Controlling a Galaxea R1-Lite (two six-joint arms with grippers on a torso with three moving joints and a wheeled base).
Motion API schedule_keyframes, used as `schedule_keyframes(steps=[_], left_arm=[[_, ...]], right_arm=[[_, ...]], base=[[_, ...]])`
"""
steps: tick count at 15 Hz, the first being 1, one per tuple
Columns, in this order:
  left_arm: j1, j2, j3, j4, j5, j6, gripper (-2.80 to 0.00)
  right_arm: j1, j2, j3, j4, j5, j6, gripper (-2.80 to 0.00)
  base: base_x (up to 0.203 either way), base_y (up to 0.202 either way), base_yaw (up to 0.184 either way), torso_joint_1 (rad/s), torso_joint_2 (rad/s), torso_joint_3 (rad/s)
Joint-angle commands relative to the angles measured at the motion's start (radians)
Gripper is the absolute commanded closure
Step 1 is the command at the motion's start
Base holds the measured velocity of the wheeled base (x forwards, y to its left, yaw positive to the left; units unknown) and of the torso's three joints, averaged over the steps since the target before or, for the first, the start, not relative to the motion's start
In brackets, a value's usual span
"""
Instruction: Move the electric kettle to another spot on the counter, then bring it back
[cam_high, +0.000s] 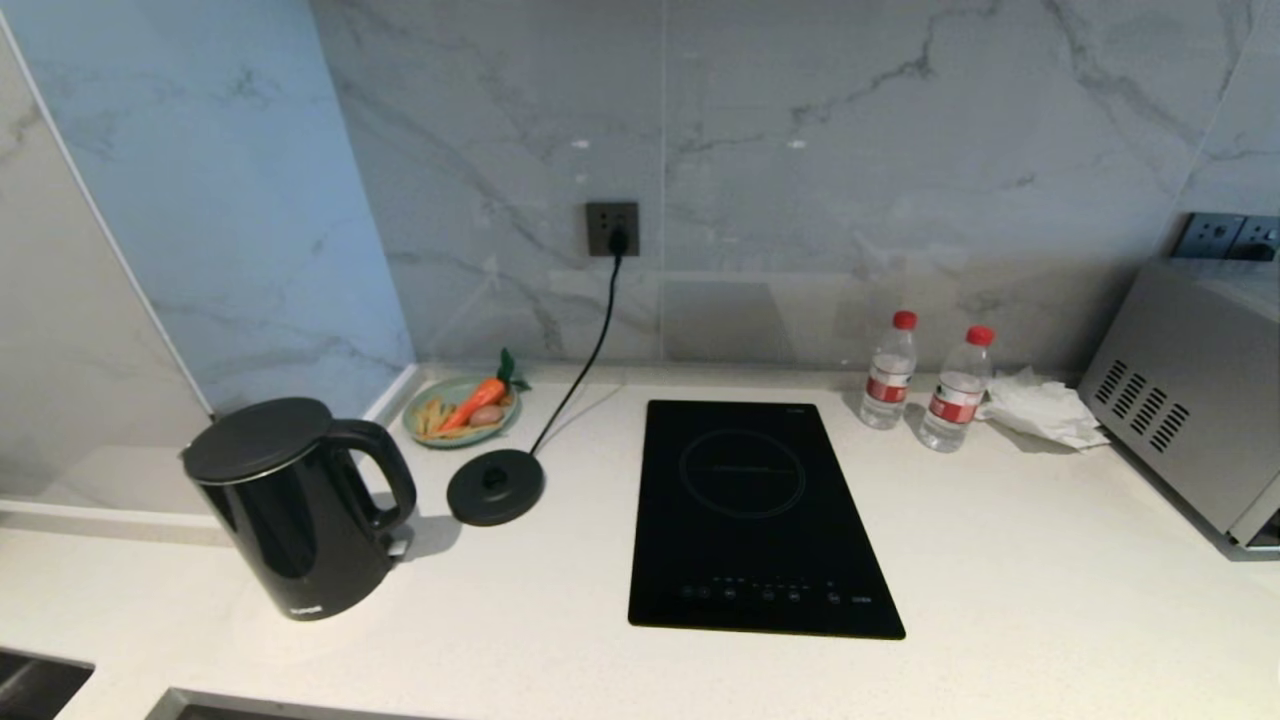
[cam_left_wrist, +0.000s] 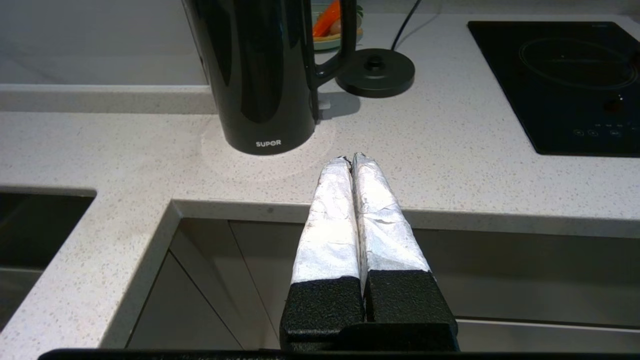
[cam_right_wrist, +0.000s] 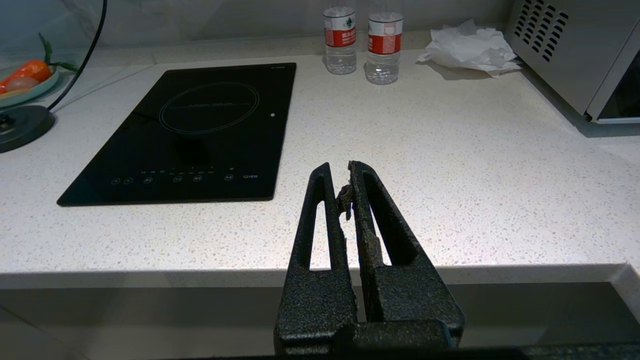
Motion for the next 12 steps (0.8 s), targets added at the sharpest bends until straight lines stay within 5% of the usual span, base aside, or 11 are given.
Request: schedule_keyframes(steps=[1,12], left_arm=[[0.001,0.002,0.0,0.001,0.001,0.0,0.0],[0.001,0.002,0.0,0.0,0.007,-0.007,0.0]], right_arm=[[0.0,0.002,0.0,0.001,0.0,0.0,0.0],[0.0,0.002,0.0,-0.001,-0.001,0.0,0.0]], base=[[0.0,0.0,0.0,0.0,0.0,0.0],[0.0,0.0,0.0,0.0,0.0,0.0]])
